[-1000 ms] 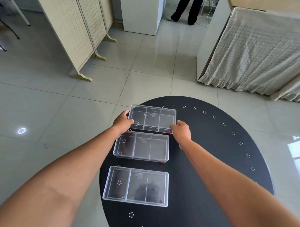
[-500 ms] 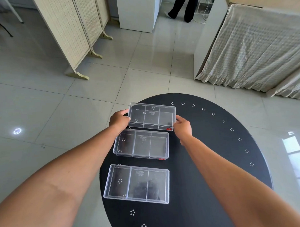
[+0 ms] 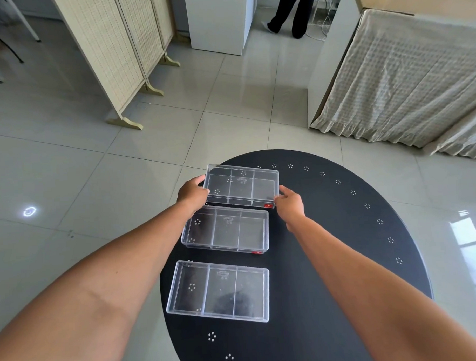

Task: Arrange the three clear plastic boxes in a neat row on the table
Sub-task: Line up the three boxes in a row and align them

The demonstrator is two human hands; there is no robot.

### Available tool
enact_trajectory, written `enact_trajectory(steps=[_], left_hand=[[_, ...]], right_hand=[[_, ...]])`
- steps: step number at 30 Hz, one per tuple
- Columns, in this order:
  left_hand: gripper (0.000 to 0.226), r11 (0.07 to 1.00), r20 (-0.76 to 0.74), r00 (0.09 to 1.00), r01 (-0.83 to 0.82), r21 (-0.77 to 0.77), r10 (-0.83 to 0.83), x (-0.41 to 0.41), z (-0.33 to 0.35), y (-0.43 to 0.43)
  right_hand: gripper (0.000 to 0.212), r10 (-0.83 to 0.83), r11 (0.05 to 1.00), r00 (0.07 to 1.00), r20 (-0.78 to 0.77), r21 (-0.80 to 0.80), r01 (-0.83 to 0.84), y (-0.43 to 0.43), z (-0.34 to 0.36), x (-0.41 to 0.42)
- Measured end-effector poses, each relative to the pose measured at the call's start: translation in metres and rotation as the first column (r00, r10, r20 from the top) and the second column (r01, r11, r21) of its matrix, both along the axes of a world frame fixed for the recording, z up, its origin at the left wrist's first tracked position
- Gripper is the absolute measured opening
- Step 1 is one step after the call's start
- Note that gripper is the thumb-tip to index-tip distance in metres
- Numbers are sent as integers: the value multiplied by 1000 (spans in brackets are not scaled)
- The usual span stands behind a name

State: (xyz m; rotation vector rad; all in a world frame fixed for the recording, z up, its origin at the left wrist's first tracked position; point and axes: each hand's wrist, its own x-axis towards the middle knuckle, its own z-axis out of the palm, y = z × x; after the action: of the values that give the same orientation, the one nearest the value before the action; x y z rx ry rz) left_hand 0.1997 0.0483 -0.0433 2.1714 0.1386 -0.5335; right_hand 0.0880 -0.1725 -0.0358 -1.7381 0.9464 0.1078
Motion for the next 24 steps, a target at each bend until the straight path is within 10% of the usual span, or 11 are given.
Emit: enact_trajectory(steps=[12,16,24], left_hand=[[57,999,-14,999,-36,-17,36,-14,4,12],[57,994,-18,995,-97,-46,96,-34,3,30],[57,978,-76,976,-205,-26,203,-81,-17,71]], right_hand=[[59,-38,999,998,-51,29,40,2,-2,-11],[13,-13,999,1000,-25,49,14,10,-3,-35],[33,56,997,998,-10,61,-55,43,-14,-89]])
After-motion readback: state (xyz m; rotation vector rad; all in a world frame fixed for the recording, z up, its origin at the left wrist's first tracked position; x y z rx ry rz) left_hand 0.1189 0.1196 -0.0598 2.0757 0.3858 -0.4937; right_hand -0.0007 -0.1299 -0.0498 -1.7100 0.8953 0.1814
